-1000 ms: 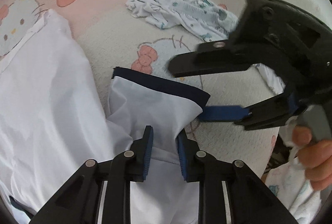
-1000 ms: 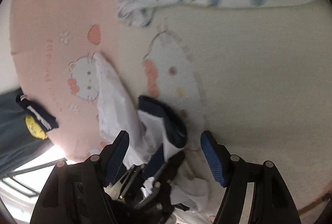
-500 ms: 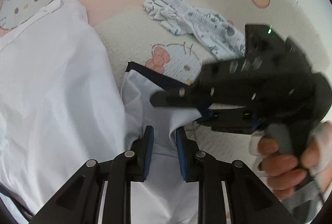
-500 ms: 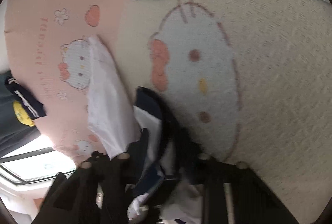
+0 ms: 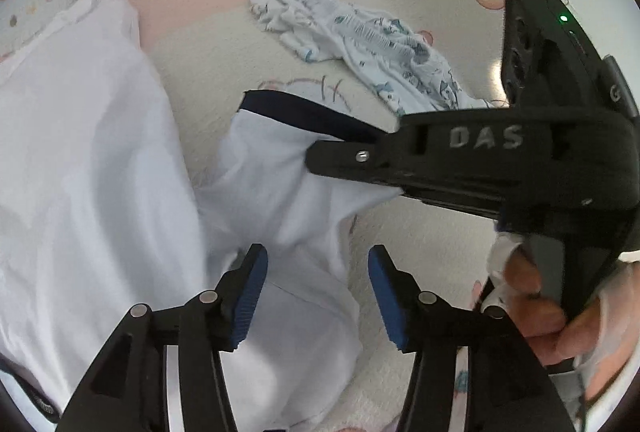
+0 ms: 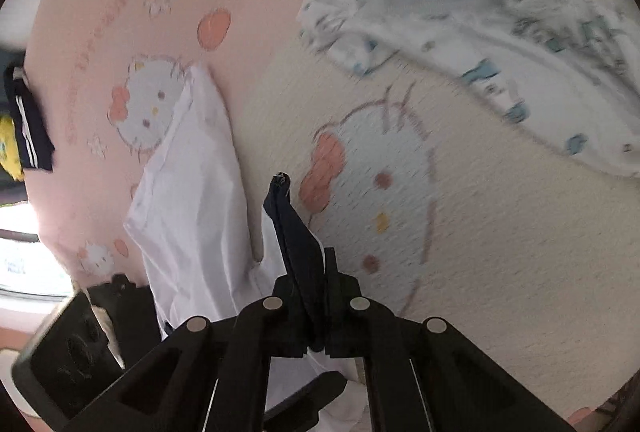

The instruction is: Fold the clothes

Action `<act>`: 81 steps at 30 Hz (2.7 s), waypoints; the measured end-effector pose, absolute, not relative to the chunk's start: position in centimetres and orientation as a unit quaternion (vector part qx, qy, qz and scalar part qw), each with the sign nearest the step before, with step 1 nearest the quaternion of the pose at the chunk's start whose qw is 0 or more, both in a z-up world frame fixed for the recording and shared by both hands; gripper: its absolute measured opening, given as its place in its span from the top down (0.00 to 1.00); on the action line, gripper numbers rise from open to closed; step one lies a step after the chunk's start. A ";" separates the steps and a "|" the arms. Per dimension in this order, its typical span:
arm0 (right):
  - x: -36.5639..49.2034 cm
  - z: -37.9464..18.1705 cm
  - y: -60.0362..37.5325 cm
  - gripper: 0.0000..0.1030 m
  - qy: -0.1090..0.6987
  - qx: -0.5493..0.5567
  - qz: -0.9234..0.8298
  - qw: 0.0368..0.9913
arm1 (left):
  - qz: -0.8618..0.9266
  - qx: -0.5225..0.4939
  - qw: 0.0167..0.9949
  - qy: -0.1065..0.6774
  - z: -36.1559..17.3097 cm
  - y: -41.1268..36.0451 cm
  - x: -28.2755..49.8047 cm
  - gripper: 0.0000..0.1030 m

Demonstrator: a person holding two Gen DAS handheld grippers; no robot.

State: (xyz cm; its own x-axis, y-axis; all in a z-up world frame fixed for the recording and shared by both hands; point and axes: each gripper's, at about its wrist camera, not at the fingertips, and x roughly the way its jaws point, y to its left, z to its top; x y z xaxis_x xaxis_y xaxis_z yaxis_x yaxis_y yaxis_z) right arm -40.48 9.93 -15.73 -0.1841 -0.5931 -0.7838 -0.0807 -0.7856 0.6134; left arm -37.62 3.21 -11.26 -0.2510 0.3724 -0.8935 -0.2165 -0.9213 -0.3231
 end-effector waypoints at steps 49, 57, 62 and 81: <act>-35.7 -11.1 8.7 0.48 -0.215 0.566 -0.777 0.173 | 0.814 -0.511 0.147 -0.233 -12.3 -0.2 -34.5 0.90; -32.0 -12.0 6.4 0.41 -0.086 0.579 -0.791 0.179 | 0.801 -0.522 0.149 -0.251 -12.4 -1.1 -34.8 0.90; -32.4 -14.0 5.9 0.41 -0.112 0.598 -0.773 0.179 | 0.800 -0.527 0.153 -0.245 -11.8 -2.0 -33.6 0.90; -31.2 -14.9 3.8 0.41 0.002 0.572 -0.806 0.152 | 0.789 -0.542 0.164 -0.237 -12.0 -1.5 -36.4 0.90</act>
